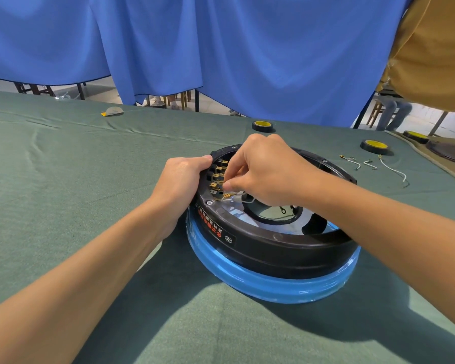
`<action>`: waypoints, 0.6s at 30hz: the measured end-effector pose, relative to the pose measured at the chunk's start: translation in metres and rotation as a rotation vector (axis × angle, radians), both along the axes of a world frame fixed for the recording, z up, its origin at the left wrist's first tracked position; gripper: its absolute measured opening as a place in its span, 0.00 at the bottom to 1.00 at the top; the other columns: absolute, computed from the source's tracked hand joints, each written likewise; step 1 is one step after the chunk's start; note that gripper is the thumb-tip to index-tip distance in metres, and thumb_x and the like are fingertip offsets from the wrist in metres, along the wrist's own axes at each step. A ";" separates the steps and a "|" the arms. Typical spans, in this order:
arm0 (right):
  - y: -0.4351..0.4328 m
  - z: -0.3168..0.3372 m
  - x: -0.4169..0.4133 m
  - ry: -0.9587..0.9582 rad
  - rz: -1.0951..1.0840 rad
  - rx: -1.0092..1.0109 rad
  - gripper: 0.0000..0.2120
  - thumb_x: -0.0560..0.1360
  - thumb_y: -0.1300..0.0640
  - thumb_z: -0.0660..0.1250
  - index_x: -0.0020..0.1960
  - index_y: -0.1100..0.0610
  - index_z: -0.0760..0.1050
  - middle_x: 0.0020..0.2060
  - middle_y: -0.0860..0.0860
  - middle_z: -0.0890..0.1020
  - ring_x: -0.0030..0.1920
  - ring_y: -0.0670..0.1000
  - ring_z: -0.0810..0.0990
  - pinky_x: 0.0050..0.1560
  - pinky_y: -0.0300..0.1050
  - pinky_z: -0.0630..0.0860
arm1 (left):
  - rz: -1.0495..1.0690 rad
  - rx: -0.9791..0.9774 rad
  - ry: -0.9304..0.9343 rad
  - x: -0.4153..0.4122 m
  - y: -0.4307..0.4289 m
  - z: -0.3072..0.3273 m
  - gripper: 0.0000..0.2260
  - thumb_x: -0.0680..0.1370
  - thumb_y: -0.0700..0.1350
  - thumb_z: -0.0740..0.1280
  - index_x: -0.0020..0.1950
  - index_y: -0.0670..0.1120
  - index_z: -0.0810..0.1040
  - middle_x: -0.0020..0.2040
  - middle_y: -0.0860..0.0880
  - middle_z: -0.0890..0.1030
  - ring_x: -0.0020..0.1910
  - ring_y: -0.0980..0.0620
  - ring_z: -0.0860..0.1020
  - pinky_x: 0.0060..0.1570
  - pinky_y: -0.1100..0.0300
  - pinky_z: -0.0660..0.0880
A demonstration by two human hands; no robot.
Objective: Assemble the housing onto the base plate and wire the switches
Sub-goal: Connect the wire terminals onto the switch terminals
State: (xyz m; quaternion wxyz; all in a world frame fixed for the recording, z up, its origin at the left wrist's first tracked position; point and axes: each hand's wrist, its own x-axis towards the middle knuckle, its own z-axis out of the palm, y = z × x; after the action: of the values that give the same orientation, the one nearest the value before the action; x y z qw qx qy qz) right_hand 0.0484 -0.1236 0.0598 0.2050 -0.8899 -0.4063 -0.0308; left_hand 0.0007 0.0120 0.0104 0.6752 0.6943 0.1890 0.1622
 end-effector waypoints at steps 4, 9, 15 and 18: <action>0.000 0.001 0.001 -0.006 0.008 0.000 0.04 0.71 0.55 0.75 0.44 0.55 0.86 0.29 0.43 0.78 0.40 0.46 0.81 0.44 0.41 0.77 | -0.011 -0.002 0.005 0.001 0.001 -0.001 0.13 0.78 0.48 0.65 0.39 0.44 0.82 0.31 0.45 0.81 0.27 0.50 0.79 0.32 0.60 0.72; 0.002 0.002 0.002 -0.016 0.001 -0.006 0.04 0.71 0.54 0.75 0.43 0.54 0.86 0.30 0.44 0.79 0.41 0.47 0.81 0.45 0.41 0.77 | -0.012 -0.001 -0.004 0.004 0.001 -0.002 0.12 0.78 0.48 0.65 0.42 0.43 0.83 0.34 0.44 0.82 0.30 0.48 0.79 0.39 0.56 0.72; 0.001 0.000 0.001 0.019 -0.014 0.024 0.04 0.72 0.54 0.74 0.44 0.54 0.86 0.34 0.47 0.81 0.45 0.48 0.80 0.48 0.45 0.79 | 0.002 0.029 0.004 0.005 0.002 -0.004 0.14 0.78 0.49 0.65 0.44 0.39 0.84 0.34 0.44 0.83 0.34 0.46 0.80 0.45 0.52 0.73; 0.004 -0.001 0.000 0.012 -0.031 0.023 0.04 0.72 0.54 0.74 0.45 0.55 0.85 0.39 0.51 0.83 0.46 0.51 0.80 0.50 0.48 0.79 | 0.012 0.022 -0.008 0.005 0.001 -0.005 0.13 0.77 0.49 0.66 0.41 0.42 0.83 0.35 0.43 0.83 0.34 0.46 0.80 0.44 0.53 0.73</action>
State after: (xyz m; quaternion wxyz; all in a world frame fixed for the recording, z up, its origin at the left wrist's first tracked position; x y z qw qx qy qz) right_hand 0.0488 -0.1195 0.0587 0.2172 -0.8939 -0.3907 -0.0336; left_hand 0.0058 0.0129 0.0056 0.6674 0.6998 0.1887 0.1709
